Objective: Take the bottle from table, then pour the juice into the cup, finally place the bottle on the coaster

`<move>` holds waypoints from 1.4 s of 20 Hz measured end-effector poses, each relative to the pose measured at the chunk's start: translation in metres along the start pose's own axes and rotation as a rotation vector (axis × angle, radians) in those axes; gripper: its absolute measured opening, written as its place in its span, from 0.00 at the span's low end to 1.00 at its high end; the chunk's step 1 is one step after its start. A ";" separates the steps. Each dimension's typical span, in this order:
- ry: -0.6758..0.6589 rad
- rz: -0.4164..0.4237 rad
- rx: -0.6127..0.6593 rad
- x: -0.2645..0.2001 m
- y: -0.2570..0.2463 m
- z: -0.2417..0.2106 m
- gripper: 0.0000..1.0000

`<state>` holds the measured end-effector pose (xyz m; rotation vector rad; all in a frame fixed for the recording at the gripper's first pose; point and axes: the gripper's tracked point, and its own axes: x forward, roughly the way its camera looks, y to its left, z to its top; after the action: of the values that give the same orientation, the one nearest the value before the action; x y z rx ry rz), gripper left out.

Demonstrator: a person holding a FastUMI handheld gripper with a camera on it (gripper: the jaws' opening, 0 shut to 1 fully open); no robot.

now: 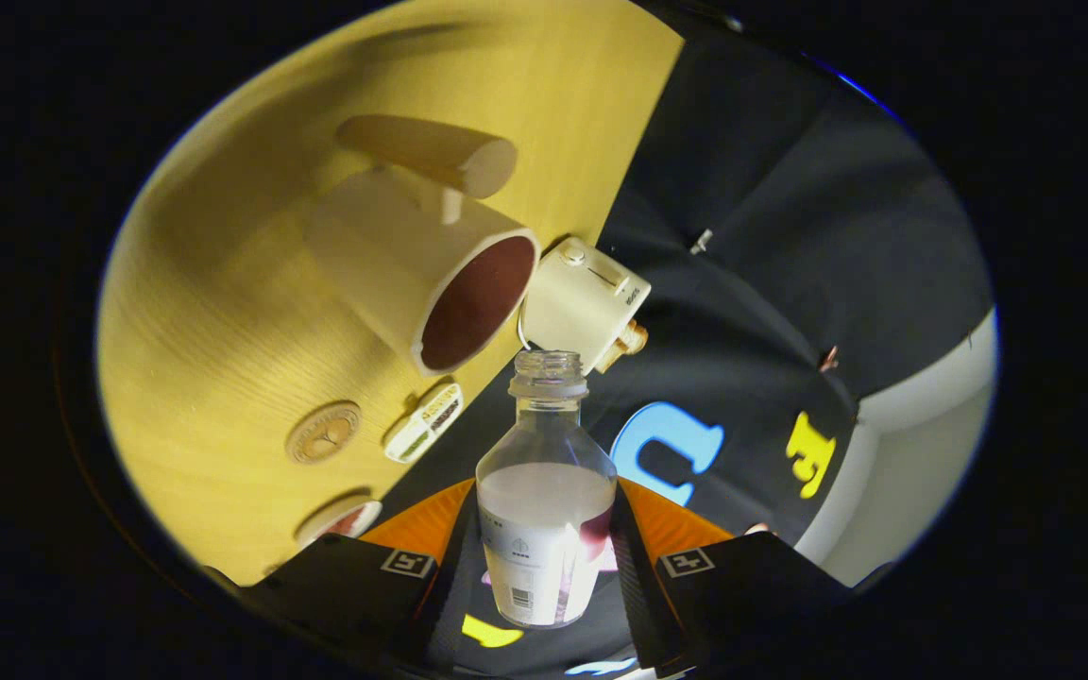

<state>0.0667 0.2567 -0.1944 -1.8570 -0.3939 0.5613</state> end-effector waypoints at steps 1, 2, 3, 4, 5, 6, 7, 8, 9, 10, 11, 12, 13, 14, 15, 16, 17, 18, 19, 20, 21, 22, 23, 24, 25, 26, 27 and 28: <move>0.021 0.023 0.079 -0.002 0.004 0.000 0.71; 0.047 0.048 0.184 -0.004 0.009 0.002 0.71; 0.068 0.069 0.283 -0.007 0.014 0.002 0.71; 0.089 0.086 0.383 -0.010 0.017 0.002 0.71; 0.103 0.102 0.480 -0.012 0.020 0.004 0.71; 0.120 0.107 0.569 -0.016 0.023 0.005 0.71; 0.120 0.121 0.655 -0.019 0.025 0.008 0.72; 0.119 0.132 0.748 -0.020 0.026 0.013 0.72; 0.121 0.141 0.839 -0.020 0.027 0.013 0.72; 0.142 0.141 0.931 -0.022 0.028 0.010 0.72; 0.158 0.139 1.034 -0.022 0.028 0.007 0.72; 0.171 0.132 1.143 -0.023 0.029 0.004 0.72; 0.184 0.121 1.242 -0.022 0.028 0.002 0.72; 0.197 0.108 1.325 -0.023 0.026 0.000 0.72; 0.201 0.099 1.393 -0.025 0.022 0.002 0.72; 0.198 0.095 1.456 -0.026 0.019 0.000 0.72; 0.194 0.091 1.512 -0.027 0.016 -0.003 0.72; 0.200 0.077 1.564 -0.028 0.014 -0.008 0.72; 0.205 0.060 1.617 -0.030 0.010 -0.014 0.72; 0.207 0.039 1.671 -0.030 0.006 -0.019 0.72; 0.206 0.013 1.717 -0.029 0.000 -0.026 0.72; 0.197 -0.024 1.756 -0.027 -0.008 -0.035 0.72; 0.187 -0.063 1.787 -0.024 -0.016 -0.044 0.72; 0.172 -0.094 1.812 -0.020 -0.022 -0.053 0.72; 0.162 -0.114 1.829 -0.014 -0.025 -0.061 0.72; 0.161 -0.134 1.841 -0.009 -0.025 -0.070 0.72; 0.154 -0.153 1.856 -0.004 -0.026 -0.078 0.72; 0.151 -0.174 1.873 0.002 -0.026 -0.085 0.72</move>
<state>0.1158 0.2006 -0.1461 -0.0446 0.1410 0.3644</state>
